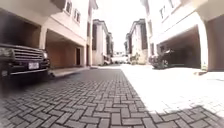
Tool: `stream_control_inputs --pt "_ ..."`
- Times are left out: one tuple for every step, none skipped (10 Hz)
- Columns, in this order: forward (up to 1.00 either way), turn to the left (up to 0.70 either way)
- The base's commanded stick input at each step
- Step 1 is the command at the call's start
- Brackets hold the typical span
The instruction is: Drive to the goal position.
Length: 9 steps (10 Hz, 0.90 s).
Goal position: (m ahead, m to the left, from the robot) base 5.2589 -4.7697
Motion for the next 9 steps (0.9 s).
stream_control_inputs --pt "0.5 0.0" --pt "0.5 0.0" --pt "0.5 0.0" --pt "0.5 0.0" --pt "0.5 0.0" --pt "0.5 0.0" --pt "0.5 0.0" --pt "0.5 0.0" --pt "0.5 0.0"
